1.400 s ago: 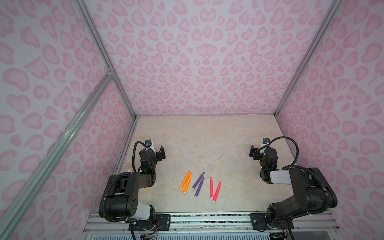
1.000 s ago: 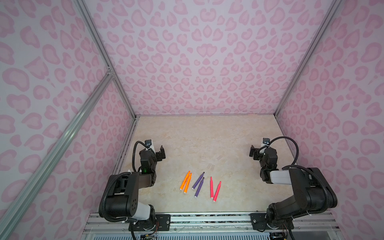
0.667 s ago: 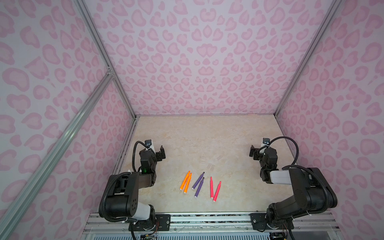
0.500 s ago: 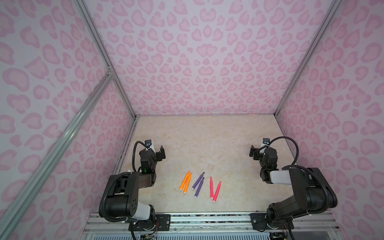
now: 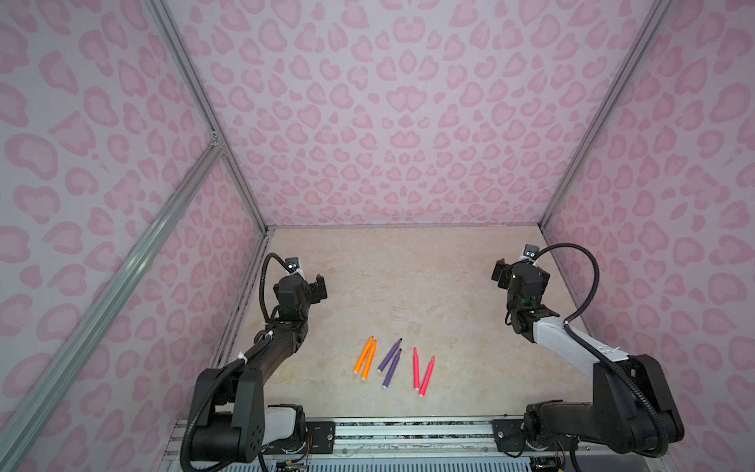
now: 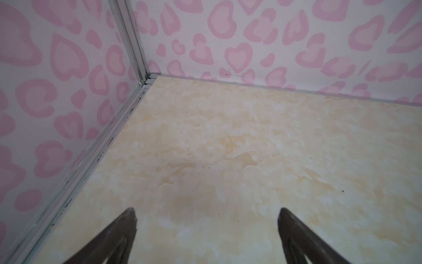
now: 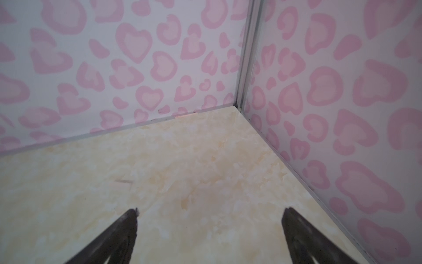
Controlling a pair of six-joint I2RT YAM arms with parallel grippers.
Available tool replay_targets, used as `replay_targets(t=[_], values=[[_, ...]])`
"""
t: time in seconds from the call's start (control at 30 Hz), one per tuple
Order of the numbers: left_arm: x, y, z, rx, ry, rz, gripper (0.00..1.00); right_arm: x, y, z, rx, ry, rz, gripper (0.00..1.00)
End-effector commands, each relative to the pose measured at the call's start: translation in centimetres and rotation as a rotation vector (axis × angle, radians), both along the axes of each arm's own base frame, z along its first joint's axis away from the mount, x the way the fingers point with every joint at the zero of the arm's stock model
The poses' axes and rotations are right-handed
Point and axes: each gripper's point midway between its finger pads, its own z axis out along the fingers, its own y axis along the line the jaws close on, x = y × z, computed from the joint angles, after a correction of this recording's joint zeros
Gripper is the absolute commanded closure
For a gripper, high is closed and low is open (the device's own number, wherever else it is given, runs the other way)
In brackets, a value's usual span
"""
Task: Insert pens into pen caps
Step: Pick up a pen from the center of the table.
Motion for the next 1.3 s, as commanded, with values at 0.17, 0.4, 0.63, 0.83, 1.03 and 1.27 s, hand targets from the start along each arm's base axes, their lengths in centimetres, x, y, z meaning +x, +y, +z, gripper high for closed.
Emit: replay_targets(t=[0.17, 0.4, 0.63, 0.83, 1.03, 1.27], values=[[-3.0, -6.0, 5.8, -0.244, -0.078, -0.297, 0.03, -2.4, 6.1, -2.5, 0.460, 0.157, 0.338, 0.00], [-10.1, -7.1, 10.7, -0.276, -0.289, -0.407, 0.03, -2.4, 5.9, -2.2, 0.553, 0.084, 0.274, 0.00], [-15.1, -4.3, 10.6, -0.505, -0.503, -0.249, 0.02, -1.7, 4.4, -4.0, 0.890, 0.024, 0.378, 0.00], [-17.9, 0.4, 8.8, -0.633, -0.395, 0.092, 0.02, -2.0, 6.7, -5.7, 0.709, 0.212, 0.305, 0.04], [-19.5, -1.7, 7.3, -0.603, -0.157, 0.020, 0.02, -2.7, 13.4, -4.0, 0.585, 0.257, 0.377, 0.16], [-16.8, -7.3, -4.3, -0.734, 0.301, -0.116, 0.23, -3.5, 21.2, -3.6, 0.569, 0.285, 0.469, 0.28]])
